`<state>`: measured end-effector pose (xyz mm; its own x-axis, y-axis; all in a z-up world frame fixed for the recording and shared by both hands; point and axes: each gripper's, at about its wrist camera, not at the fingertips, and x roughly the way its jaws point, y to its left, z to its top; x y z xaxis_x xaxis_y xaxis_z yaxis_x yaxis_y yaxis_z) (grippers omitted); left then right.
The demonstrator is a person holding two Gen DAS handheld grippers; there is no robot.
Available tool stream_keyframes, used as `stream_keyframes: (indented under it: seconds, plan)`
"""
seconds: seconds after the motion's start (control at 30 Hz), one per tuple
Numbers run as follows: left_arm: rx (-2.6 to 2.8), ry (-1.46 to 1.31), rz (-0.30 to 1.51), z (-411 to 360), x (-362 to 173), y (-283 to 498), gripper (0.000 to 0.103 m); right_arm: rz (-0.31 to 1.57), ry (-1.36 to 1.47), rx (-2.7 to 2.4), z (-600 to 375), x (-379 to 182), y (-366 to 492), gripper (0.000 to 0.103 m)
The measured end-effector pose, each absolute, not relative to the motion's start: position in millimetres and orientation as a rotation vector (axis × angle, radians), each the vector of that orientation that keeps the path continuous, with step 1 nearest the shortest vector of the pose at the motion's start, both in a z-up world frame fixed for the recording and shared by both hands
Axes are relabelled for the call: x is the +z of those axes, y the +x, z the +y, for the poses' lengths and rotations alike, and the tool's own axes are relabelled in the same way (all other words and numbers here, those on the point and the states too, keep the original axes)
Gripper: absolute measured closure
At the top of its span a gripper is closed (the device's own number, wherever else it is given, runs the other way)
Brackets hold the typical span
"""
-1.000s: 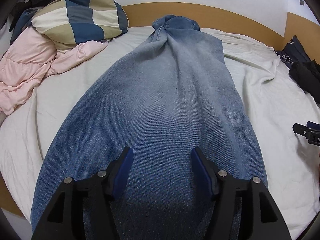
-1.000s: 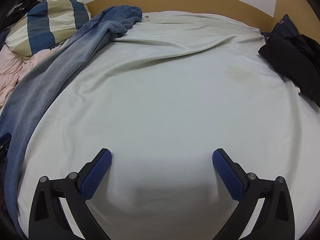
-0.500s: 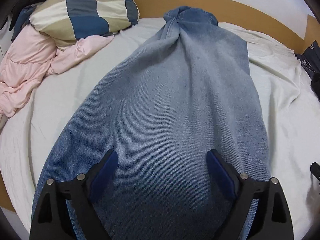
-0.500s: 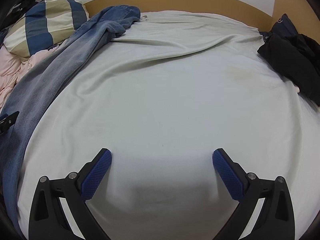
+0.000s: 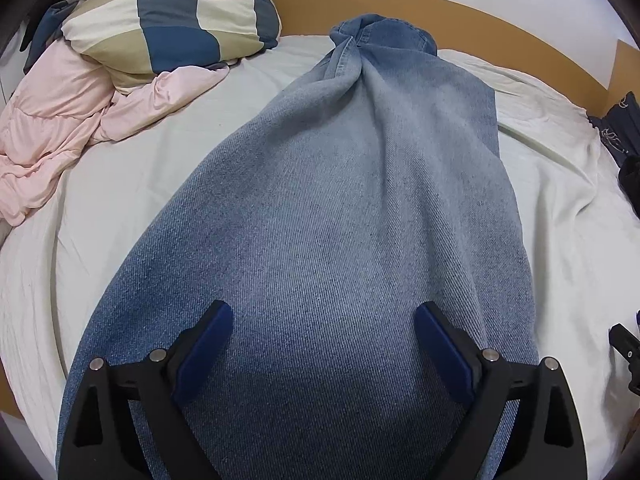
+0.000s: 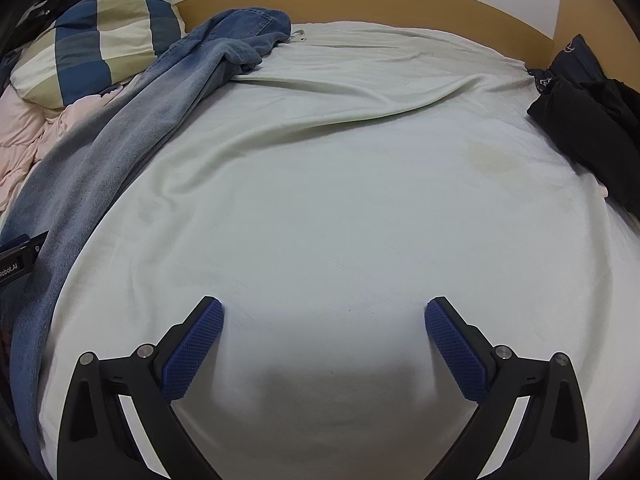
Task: Fold clothes
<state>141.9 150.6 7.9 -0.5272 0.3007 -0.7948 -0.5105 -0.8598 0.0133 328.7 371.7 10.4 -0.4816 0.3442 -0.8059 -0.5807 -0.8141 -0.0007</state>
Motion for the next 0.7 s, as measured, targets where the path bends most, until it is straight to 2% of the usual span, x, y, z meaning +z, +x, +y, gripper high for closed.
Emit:
stream_keyframes:
  seconds: [0.7]
  plan:
    - [2.374, -1.170, 0.340, 151.5, 9.7, 139.4, 0.009, 0.368, -1.153, 2.288, 369.9, 8.4, 328.2, 0.000]
